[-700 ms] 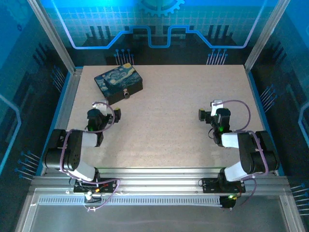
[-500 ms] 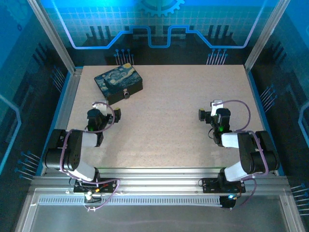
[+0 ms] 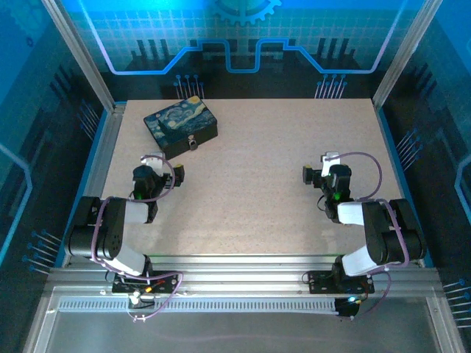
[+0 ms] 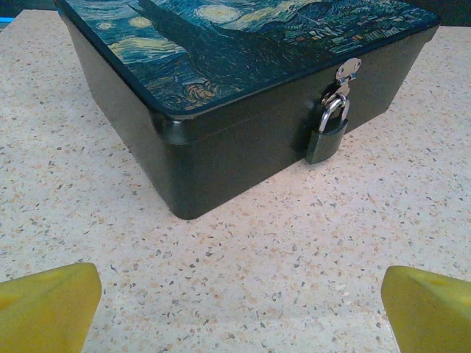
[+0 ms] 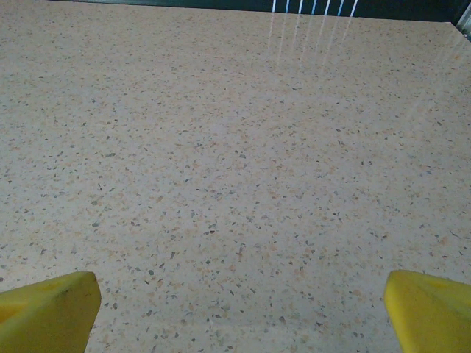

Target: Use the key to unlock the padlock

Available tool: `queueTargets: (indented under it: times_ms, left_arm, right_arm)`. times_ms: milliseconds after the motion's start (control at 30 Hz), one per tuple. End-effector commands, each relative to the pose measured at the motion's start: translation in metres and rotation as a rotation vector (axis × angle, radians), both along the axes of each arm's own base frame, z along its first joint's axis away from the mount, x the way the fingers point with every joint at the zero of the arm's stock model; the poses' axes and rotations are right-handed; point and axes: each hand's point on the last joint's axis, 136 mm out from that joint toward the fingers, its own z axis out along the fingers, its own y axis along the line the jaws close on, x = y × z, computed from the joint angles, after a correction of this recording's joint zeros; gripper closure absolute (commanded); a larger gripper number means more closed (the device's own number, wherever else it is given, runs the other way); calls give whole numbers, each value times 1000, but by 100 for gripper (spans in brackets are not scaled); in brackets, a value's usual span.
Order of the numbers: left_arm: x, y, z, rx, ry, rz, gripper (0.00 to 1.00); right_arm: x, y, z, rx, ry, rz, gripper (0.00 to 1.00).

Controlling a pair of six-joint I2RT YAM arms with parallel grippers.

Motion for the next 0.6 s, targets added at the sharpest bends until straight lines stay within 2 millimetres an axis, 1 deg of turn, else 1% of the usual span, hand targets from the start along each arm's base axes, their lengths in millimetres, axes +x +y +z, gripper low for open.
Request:
queueTargets:
  times_ms: [0,567]
  left_arm:
    - [8,-6,11,-29,-38,-21,1]
    - [8,-5,11,-34,-37,-22,1]
  right_arm:
    - [9,2,12,-15,-45,0,0]
    - [9,2,13,-15,-45,0,0]
